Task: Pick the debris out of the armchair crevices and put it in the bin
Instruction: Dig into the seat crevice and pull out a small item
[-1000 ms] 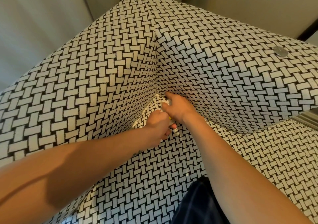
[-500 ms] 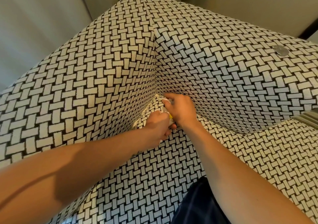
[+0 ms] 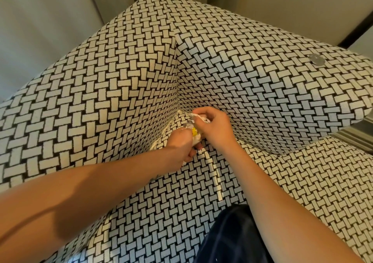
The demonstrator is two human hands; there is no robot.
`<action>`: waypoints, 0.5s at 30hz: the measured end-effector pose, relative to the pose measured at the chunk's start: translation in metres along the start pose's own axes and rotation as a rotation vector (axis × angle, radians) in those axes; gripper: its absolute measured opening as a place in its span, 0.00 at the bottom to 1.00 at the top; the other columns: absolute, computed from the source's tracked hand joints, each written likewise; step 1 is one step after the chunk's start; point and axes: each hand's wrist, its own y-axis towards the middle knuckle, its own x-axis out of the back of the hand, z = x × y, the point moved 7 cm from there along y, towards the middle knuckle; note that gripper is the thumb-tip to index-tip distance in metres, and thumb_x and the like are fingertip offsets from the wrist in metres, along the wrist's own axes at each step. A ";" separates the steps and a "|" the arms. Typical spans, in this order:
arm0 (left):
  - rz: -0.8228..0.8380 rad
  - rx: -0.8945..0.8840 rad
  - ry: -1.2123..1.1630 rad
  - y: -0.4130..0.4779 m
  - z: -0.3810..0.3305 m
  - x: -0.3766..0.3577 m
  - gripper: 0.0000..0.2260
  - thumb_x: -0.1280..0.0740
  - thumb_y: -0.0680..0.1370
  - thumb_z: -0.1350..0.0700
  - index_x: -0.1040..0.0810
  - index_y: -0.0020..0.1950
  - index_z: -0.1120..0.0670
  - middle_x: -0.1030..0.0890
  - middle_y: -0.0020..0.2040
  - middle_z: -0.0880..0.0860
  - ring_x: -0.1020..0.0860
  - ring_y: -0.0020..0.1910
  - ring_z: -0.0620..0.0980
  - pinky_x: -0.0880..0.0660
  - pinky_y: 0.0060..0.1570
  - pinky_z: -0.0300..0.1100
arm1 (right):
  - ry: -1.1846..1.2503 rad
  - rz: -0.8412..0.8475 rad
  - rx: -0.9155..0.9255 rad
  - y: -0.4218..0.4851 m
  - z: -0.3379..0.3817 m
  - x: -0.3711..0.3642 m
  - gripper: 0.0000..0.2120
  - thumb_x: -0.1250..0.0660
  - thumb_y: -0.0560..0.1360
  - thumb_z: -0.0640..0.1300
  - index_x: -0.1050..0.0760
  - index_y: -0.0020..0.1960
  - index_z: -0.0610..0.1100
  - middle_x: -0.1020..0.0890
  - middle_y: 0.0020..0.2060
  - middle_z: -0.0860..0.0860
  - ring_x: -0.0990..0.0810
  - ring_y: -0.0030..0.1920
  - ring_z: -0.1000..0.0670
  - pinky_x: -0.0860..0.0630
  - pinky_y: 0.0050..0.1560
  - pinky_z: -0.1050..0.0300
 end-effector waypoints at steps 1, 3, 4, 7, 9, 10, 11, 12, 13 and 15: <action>0.004 0.000 0.009 -0.001 0.000 0.000 0.12 0.47 0.84 0.57 0.25 0.55 0.57 0.19 0.38 0.58 0.32 0.23 0.48 0.41 0.21 0.36 | -0.009 0.008 -0.005 -0.001 -0.002 0.002 0.09 0.29 0.78 0.40 0.17 0.56 0.48 0.15 0.48 0.55 0.16 0.46 0.56 0.17 0.47 0.56; 0.016 -0.012 0.031 -0.002 0.000 -0.001 0.11 0.46 0.84 0.57 0.25 0.57 0.58 0.19 0.37 0.58 0.32 0.22 0.48 0.41 0.20 0.36 | -0.068 0.037 -0.019 -0.004 -0.009 0.005 0.10 0.30 0.78 0.39 0.18 0.57 0.50 0.15 0.50 0.56 0.16 0.48 0.54 0.17 0.49 0.55; 0.023 -0.018 0.040 -0.002 -0.001 -0.002 0.11 0.46 0.84 0.57 0.25 0.58 0.58 0.19 0.37 0.58 0.32 0.22 0.47 0.41 0.20 0.36 | -0.107 0.054 -0.025 -0.006 -0.012 0.006 0.11 0.30 0.78 0.39 0.18 0.57 0.50 0.16 0.51 0.56 0.16 0.49 0.54 0.18 0.50 0.54; 0.037 -0.022 0.056 -0.002 -0.001 -0.003 0.11 0.45 0.85 0.56 0.24 0.58 0.57 0.18 0.37 0.57 0.32 0.21 0.47 0.41 0.20 0.35 | -0.146 0.054 -0.009 -0.008 -0.013 0.009 0.12 0.31 0.77 0.37 0.17 0.56 0.50 0.16 0.52 0.57 0.18 0.52 0.58 0.20 0.52 0.58; 0.044 -0.016 0.047 -0.003 0.000 -0.004 0.11 0.45 0.85 0.56 0.24 0.58 0.57 0.18 0.38 0.58 0.32 0.21 0.47 0.41 0.20 0.35 | -0.173 0.015 0.025 -0.009 -0.005 0.012 0.13 0.32 0.77 0.37 0.17 0.57 0.50 0.16 0.50 0.57 0.18 0.49 0.56 0.20 0.49 0.57; 0.048 -0.019 0.044 -0.003 0.000 -0.004 0.11 0.45 0.84 0.56 0.25 0.58 0.58 0.18 0.38 0.58 0.32 0.21 0.47 0.41 0.20 0.35 | -0.230 -0.007 0.062 -0.009 0.000 0.012 0.13 0.32 0.78 0.39 0.18 0.58 0.51 0.16 0.50 0.57 0.18 0.48 0.54 0.19 0.48 0.55; 0.050 -0.022 0.043 -0.004 -0.001 -0.004 0.11 0.45 0.84 0.57 0.25 0.58 0.58 0.19 0.38 0.58 0.32 0.21 0.47 0.41 0.20 0.35 | -0.311 -0.026 0.110 -0.009 0.006 0.011 0.12 0.32 0.78 0.42 0.18 0.60 0.51 0.15 0.51 0.56 0.18 0.47 0.53 0.19 0.48 0.53; 0.050 -0.025 0.045 -0.004 0.000 -0.004 0.11 0.45 0.84 0.56 0.25 0.58 0.59 0.19 0.38 0.58 0.32 0.21 0.47 0.41 0.21 0.35 | -0.404 -0.041 0.162 -0.010 0.013 0.010 0.12 0.33 0.79 0.44 0.19 0.61 0.51 0.15 0.53 0.56 0.18 0.47 0.53 0.19 0.49 0.52; 0.049 -0.026 0.048 -0.004 0.000 -0.004 0.12 0.44 0.85 0.56 0.25 0.59 0.60 0.19 0.37 0.58 0.32 0.21 0.47 0.41 0.21 0.36 | -0.491 -0.051 0.213 -0.011 0.019 0.007 0.13 0.34 0.80 0.46 0.19 0.63 0.51 0.16 0.55 0.56 0.18 0.49 0.54 0.19 0.50 0.52; 0.039 -0.026 0.056 -0.004 0.000 -0.004 0.12 0.44 0.85 0.54 0.25 0.59 0.60 0.19 0.37 0.57 0.32 0.21 0.47 0.41 0.21 0.36 | -0.643 -0.030 0.272 -0.011 0.025 0.000 0.15 0.35 0.81 0.46 0.22 0.67 0.51 0.17 0.60 0.54 0.18 0.54 0.52 0.19 0.53 0.50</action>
